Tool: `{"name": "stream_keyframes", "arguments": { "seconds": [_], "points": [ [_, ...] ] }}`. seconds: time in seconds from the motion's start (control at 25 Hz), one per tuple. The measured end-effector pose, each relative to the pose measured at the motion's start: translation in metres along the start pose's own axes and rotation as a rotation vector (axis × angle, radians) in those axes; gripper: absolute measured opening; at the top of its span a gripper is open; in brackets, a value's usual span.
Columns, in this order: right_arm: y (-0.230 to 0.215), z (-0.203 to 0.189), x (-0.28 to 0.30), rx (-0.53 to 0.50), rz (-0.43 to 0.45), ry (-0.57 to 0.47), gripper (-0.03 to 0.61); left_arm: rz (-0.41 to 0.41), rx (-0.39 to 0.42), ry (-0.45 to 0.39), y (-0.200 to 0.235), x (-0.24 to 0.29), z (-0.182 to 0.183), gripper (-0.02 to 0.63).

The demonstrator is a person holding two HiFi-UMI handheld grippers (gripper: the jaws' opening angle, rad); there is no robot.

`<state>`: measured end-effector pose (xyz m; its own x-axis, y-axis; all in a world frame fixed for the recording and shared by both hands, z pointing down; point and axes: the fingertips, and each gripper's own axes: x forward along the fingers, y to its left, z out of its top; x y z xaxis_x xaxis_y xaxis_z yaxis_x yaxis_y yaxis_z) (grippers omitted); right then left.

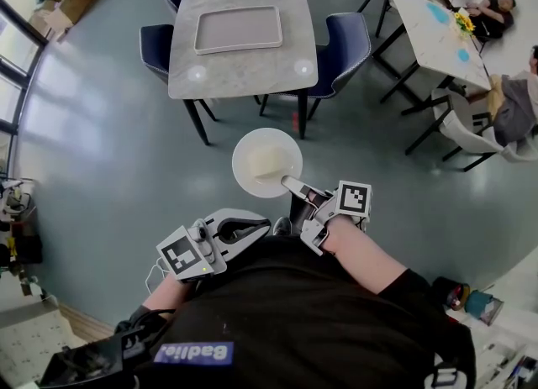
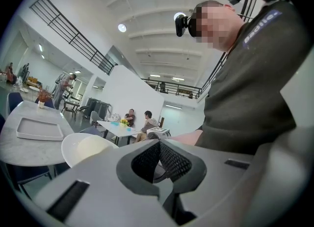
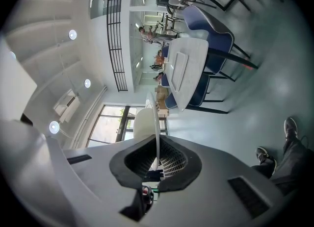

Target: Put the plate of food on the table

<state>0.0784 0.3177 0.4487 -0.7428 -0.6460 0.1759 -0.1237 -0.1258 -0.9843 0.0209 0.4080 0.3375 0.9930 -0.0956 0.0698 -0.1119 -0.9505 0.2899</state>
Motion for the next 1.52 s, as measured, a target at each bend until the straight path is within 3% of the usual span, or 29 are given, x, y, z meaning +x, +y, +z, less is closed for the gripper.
{"name": "stream_keyframes", "arguments": {
  "seconds": [0.56,0.8,1.52],
  "points": [
    [0.000,0.029,0.002,-0.014,0.010,0.037,0.018,0.043,-0.019,-0.003,0.013,0.021,-0.001,0.006],
    [-0.002,0.036,0.011,-0.019,0.006,0.035,0.018,0.035,0.009,-0.010,0.026,0.023,0.002,0.006],
    [0.012,0.083,0.101,0.015,-0.028,-0.034,0.018,-0.008,0.000,-0.003,0.137,-0.014,0.029,0.006]
  ]
}}
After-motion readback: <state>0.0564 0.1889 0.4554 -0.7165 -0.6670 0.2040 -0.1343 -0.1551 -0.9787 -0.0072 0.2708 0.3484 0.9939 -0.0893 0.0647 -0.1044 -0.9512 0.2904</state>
